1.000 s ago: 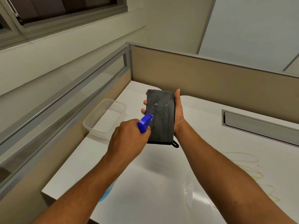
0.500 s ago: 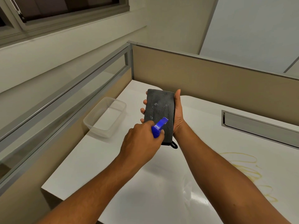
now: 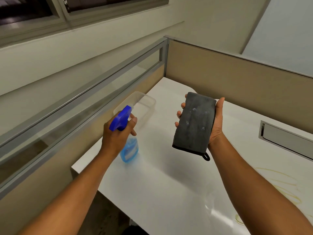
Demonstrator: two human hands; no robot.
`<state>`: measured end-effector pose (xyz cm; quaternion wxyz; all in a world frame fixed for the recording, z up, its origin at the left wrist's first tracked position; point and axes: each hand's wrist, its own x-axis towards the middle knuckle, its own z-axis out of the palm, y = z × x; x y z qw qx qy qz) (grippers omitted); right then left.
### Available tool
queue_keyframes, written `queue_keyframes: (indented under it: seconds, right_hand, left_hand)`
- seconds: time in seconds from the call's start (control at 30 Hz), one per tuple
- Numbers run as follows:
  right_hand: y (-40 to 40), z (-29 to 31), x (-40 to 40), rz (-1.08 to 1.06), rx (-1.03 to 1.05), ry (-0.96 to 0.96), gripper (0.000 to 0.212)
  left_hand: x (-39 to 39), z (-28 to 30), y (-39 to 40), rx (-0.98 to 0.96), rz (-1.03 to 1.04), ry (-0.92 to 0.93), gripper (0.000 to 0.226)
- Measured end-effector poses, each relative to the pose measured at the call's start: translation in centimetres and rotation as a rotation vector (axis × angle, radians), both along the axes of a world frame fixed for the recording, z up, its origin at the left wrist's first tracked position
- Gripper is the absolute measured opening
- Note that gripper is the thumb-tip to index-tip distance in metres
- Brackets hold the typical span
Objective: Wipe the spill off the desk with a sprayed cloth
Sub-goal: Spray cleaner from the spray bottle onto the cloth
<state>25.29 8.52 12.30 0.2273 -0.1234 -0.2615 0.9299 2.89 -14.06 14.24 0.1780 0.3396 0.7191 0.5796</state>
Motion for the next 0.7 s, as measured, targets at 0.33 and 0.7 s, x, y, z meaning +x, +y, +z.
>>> queue_keyframes:
  seconds: [0.33, 0.7]
  right_hand:
    - [-2.0, -1.2, 0.2, 0.013, -0.037, -0.083, 0.113]
    - [-3.6, -2.6, 2.8, 0.069, -0.062, -0.023, 0.112]
  left_hand:
    - [-4.7, -3.8, 0.5, 0.031, 0.108, -0.005, 0.021]
    - [-4.6, -4.6, 0.9, -0.032, -0.006, 0.036, 0.033]
